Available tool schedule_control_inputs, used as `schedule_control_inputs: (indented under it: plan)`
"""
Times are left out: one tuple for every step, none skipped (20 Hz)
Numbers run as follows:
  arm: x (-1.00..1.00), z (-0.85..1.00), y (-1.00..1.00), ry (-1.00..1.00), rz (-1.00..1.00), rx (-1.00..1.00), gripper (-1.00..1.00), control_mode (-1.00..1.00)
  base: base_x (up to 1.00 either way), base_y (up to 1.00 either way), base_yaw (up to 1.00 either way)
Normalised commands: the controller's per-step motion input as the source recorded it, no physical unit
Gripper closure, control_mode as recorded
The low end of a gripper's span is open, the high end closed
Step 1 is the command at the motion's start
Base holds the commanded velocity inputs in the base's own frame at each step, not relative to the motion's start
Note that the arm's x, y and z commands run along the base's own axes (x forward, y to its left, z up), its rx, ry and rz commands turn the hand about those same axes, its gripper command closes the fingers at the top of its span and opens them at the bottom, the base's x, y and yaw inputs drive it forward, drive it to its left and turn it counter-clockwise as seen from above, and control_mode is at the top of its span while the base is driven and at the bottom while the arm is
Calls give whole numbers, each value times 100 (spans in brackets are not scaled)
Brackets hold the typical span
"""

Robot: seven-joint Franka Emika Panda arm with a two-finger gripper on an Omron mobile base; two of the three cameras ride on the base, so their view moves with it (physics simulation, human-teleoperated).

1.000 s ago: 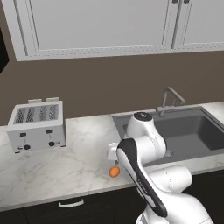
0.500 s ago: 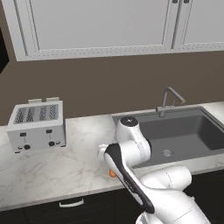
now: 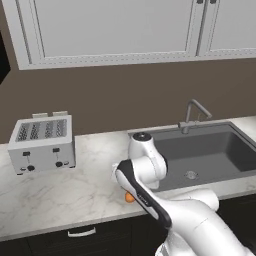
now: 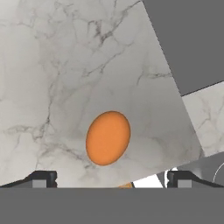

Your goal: Gather the eggs and milk located in the vicinity of the sink area and place them right next to the bowl.

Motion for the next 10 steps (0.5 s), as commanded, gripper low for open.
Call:
schedule_control_inputs:
  plan:
    - [0, -51, 0, 12, -7, 0, -100, -100, 0, 0, 0]
    - [0, -51, 0, 13, -6, 0, -100, -100, 0, 0, 0]
    - [0, -49, 0, 9, -6, 0, -100, -100, 0, 0, 0]
    - [0, -40, 0, 7, -6, 0, -100, -100, 0, 0, 0]
    - [1, -30, 0, 3, -6, 0, -100, -100, 0, 0, 0]
    - [6, -20, 0, 0, -5, 0, -100, -100, 0, 0, 0]
    - [10, -10, 0, 0, -3, 0, -100, -100, 0, 0, 0]
    - [16, -6, 0, 0, -3, 0, -100, -100, 0, 0, 0]
    - [15, 0, 0, 0, -2, 0, -100, -100, 0, 0, 0]
    - [16, 0, 0, 0, -1, 0, -100, -100, 0, 0, 0]
